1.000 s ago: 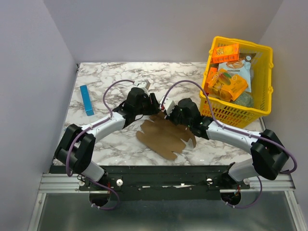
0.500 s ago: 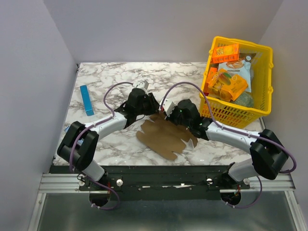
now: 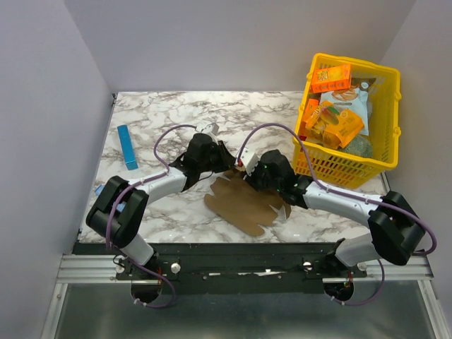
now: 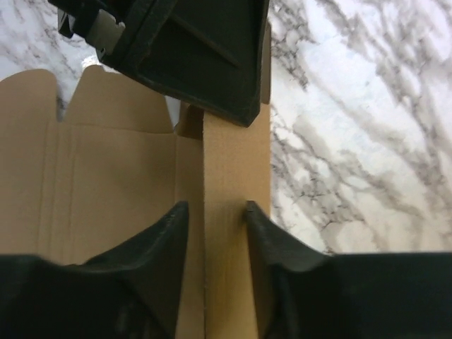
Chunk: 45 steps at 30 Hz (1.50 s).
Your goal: Fold the paper box
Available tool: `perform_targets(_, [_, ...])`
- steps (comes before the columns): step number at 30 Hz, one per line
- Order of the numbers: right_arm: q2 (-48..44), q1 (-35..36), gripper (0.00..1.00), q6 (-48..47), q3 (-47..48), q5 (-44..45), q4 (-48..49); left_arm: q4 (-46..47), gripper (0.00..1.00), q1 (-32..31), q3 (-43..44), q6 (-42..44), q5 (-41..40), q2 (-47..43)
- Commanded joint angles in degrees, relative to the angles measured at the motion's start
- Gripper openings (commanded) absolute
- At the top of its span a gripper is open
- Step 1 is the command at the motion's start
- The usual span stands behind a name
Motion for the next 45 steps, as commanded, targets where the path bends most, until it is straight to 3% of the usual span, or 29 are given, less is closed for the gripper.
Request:
perform_targets(1, [-1.7, 0.0, 0.52, 6.2, 2.1, -4.2, -5.7, 1.4, 0.27, 0.1, -1.8, 1.9, 2.5, 1.2])
perform_targets(6, [-2.7, -0.1, 0.69, 10.0, 6.3, -4.9, -12.3, 3.1, 0.27, 0.1, -2.7, 3.6, 2.7, 1.1])
perform_targets(12, [-2.5, -1.7, 0.8, 14.9, 12.0, -9.7, -19.6, 2.9, 0.27, 0.1, -2.8, 6.8, 2.3, 1.2])
perform_targets(21, [2.0, -8.6, 0.82, 16.7, 14.9, -13.8, -25.6, 3.3, 0.26, 0.1, -4.0, 11.2, 0.8, 0.6])
perform_targets(39, [8.9, -8.7, 0.82, 11.0, 15.7, -7.7, -26.3, 4.0, 0.26, 0.1, -4.0, 12.9, 1.6, 0.5])
perform_targets(45, [10.5, -8.7, 0.79, 9.5, 15.8, -7.7, -26.2, 4.1, 0.27, 0.1, -4.1, 13.0, 1.9, -0.1])
